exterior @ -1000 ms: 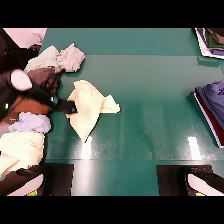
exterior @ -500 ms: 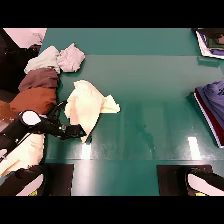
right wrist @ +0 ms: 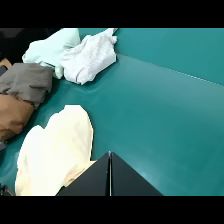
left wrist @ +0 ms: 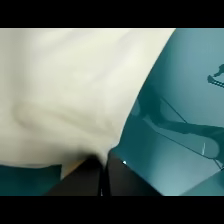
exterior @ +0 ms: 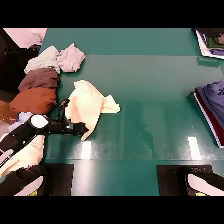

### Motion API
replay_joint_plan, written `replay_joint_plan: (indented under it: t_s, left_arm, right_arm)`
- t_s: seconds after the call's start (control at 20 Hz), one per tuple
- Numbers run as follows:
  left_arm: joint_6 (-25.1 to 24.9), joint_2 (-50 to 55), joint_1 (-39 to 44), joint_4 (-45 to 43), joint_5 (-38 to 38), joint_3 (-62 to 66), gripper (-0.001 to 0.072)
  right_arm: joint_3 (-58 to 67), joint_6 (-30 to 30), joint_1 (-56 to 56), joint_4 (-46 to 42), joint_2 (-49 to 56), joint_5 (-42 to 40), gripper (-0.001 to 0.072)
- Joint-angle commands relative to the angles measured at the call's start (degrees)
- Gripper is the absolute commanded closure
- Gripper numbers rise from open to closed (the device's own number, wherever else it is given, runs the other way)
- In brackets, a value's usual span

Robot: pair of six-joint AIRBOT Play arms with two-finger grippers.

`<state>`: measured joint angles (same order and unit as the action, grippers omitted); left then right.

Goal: Fold the shirts.

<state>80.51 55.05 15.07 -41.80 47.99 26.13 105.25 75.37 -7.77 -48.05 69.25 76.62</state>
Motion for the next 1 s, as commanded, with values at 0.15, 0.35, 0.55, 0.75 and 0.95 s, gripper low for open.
replay_joint_plan:
  t_s: [0.15,0.35,0.55,0.75,0.95]
  left_arm:
    - [-3.04,-2.64,-5.99,-4.26,11.30,18.16,0.0683]
    - [-2.95,-3.67,-8.57,-10.38,14.12,31.56,0.0683]
    - [-2.93,-3.67,-8.57,-10.64,13.90,34.58,0.0683]
    - [-2.86,-3.67,-8.57,-12.52,15.96,34.58,0.0683]
    - [-2.86,-3.67,-8.57,-12.52,16.02,34.58,0.0683]
  right_arm:
    - [-14.86,0.02,0.00,0.07,0.15,1.05,0.0354]
    - [-31.23,-0.94,-3.43,0.70,6.10,-0.46,0.0181]
    - [-36.54,-10.16,-11.85,8.68,17.49,-7.72,0.0181]
    - [-31.39,-12.74,-18.99,10.56,27.19,-9.38,0.0181]
    - [-22.93,-13.11,-23.32,10.36,34.42,-5.53,0.0182]
